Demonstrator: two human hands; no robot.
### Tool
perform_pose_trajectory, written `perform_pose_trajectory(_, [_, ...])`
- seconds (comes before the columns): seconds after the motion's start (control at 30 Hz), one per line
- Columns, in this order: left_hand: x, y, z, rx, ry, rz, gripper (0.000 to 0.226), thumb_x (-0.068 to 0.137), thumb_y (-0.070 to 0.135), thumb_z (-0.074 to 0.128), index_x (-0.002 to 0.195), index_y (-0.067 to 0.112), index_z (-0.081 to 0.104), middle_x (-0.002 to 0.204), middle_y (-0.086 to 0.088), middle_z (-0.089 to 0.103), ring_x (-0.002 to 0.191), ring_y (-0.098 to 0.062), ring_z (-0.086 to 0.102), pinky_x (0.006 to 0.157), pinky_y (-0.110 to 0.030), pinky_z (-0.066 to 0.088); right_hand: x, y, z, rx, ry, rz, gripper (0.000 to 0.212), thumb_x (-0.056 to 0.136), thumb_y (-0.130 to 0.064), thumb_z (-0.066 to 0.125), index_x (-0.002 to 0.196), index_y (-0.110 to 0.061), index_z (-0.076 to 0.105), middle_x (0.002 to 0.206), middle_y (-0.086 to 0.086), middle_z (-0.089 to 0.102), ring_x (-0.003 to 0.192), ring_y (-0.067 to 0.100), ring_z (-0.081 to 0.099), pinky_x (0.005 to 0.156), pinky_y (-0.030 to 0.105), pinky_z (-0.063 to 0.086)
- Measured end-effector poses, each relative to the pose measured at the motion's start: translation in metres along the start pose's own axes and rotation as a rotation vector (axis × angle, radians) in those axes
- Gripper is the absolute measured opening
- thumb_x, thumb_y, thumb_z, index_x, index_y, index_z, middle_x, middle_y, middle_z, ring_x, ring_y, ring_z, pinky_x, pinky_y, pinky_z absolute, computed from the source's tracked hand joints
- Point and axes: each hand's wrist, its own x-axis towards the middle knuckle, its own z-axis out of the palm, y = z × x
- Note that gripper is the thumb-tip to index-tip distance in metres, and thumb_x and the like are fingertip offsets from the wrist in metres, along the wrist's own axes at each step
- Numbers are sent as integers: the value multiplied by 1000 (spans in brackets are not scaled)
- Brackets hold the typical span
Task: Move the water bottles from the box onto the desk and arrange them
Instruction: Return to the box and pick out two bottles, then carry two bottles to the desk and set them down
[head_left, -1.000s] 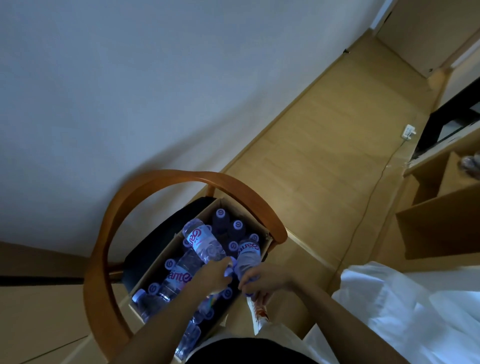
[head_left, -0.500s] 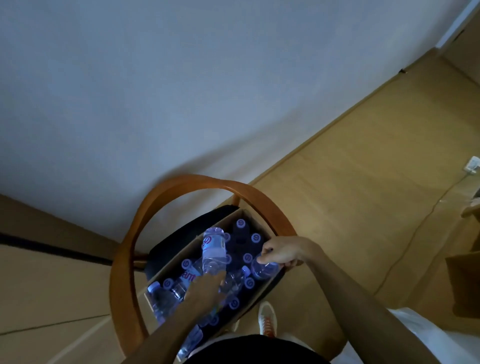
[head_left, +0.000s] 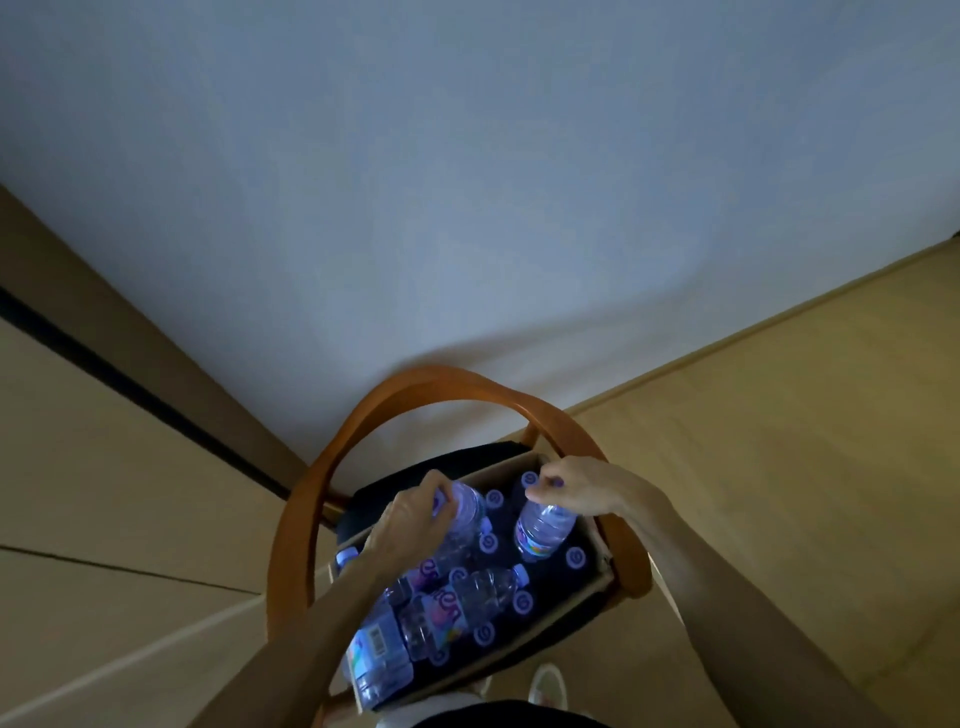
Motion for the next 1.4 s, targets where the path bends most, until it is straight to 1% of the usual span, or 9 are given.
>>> perform_pose_trajectory(0.17, [7, 12, -20, -51, 97, -47, 7, 98, 31, 51, 96, 28, 45, 66, -1, 59, 46, -8, 54, 44, -27, 45, -15, -8, -3, -174, 218, -127, 34, 95, -62, 41, 97, -33, 59, 78, -6, 64, 72, 12, 61, 59, 30, 44])
perform_pose_trajectory(0.3, [-7, 17, -49, -58, 269, -93, 9, 93, 32, 58, 95, 28, 50, 79, 0, 66, 65, -15, 65, 60, -38, 57, -22, -22, -15, -310, 382, -257, 31, 92, -62, 44, 96, -34, 57, 76, -4, 67, 65, 13, 63, 61, 36, 56])
perform_pose_trajectory(0.43, [-35, 23, -81, -138, 425, -151, 10, 88, 33, 63, 86, 35, 53, 72, 9, 64, 59, 2, 62, 43, -11, 42, -20, -44, -22, -387, 577, -394, 28, 87, -60, 54, 91, -33, 55, 73, -8, 64, 67, 17, 61, 60, 29, 43])
perform_pose_trajectory(0.5, [-55, 26, -102, -154, 502, -179, 8, 87, 33, 63, 86, 33, 56, 71, 9, 65, 57, 1, 61, 42, -10, 39, -20, -64, -24, -417, 673, -484, 24, 88, -55, 56, 90, -30, 55, 61, -8, 56, 59, 21, 60, 56, 27, 34])
perform_pose_trajectory(0.63, [-104, 29, -149, -113, 689, -152, 8, 85, 25, 63, 85, 30, 58, 70, 13, 64, 62, 4, 59, 49, -5, 38, -23, -124, -25, -419, 805, -645, 19, 85, -37, 64, 89, -21, 55, 55, 0, 57, 52, 32, 58, 52, 28, 31])
perform_pose_trajectory(0.8, [-182, 13, -206, -132, 874, -156, 11, 84, 23, 62, 78, 32, 61, 69, 20, 65, 63, 6, 58, 53, -5, 39, -32, -224, -15, -429, 808, -758, 22, 87, -37, 58, 93, -16, 54, 59, 8, 61, 55, 36, 57, 55, 35, 47])
perform_pose_trajectory(1.0, [-301, -27, -263, -150, 1059, -175, 7, 83, 35, 58, 77, 36, 62, 75, 26, 65, 70, 6, 62, 54, -3, 41, -55, -362, 31, -312, 754, -853, 17, 82, -35, 57, 78, -20, 51, 54, -4, 56, 52, 23, 49, 54, 28, 33])
perform_pose_trajectory(1.2, [-430, -79, -316, -125, 1248, -256, 8, 85, 30, 62, 79, 34, 65, 69, 30, 63, 64, 9, 59, 48, -5, 40, -73, -498, 97, -164, 685, -954, 16, 80, -35, 59, 78, -20, 54, 65, -2, 62, 65, 24, 58, 62, 32, 47])
perform_pose_trajectory(1.4, [-539, -119, -353, -91, 1445, -416, 7, 77, 40, 61, 72, 38, 64, 63, 30, 61, 56, 11, 56, 49, -8, 40, -93, -623, 166, -167, 608, -1132, 18, 81, -37, 60, 80, -20, 55, 74, 1, 65, 72, 30, 59, 68, 38, 50])
